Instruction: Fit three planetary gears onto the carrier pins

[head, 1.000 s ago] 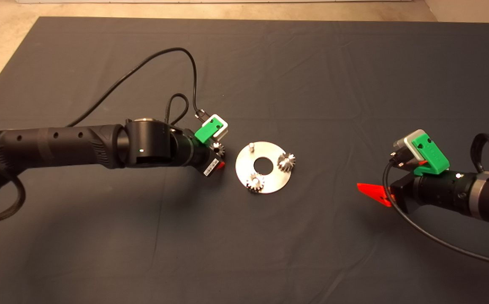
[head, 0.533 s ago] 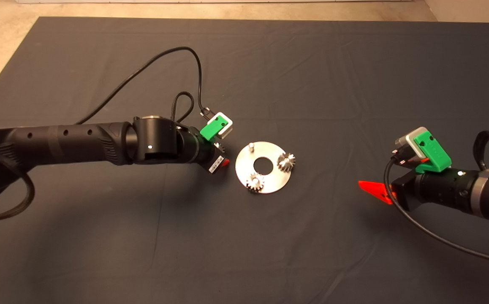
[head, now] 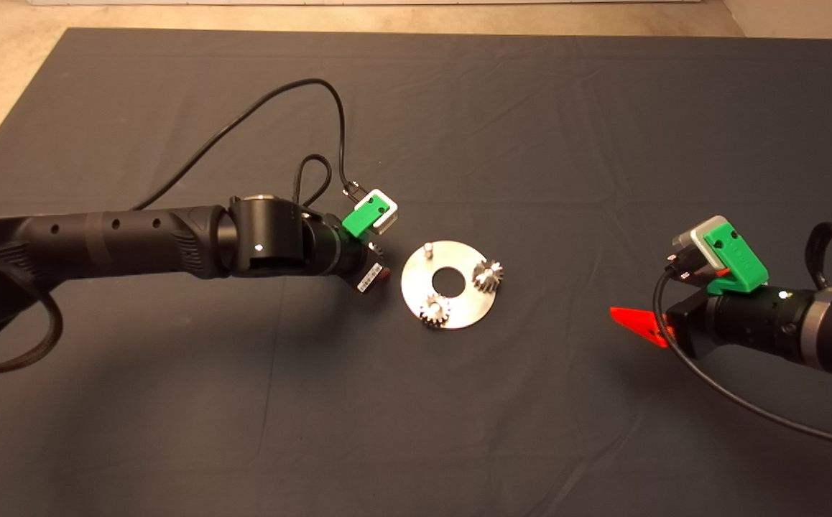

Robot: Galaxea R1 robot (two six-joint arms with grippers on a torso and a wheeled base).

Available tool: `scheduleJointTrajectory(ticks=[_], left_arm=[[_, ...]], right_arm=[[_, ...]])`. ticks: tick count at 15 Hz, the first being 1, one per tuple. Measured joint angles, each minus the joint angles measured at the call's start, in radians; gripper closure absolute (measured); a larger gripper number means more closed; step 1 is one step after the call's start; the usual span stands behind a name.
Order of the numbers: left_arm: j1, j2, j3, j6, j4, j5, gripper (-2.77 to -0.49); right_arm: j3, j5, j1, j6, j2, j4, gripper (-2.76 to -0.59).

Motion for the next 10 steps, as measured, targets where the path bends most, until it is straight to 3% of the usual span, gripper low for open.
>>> scheduleJointTrajectory(ticks=[7,10], left_arm=[[0.0,-0.003,0.0,0.003,-0.003,-0.001,-1.09],[0.0,-0.004,0.0,0.003,-0.004,-0.004,-1.04]], right_arm=[[0.0,-0.001,0.0,0.0,0.0,0.0,-2.6],[0.0,-0.001,0.005,0.0,0.0,0.0,-2.6]])
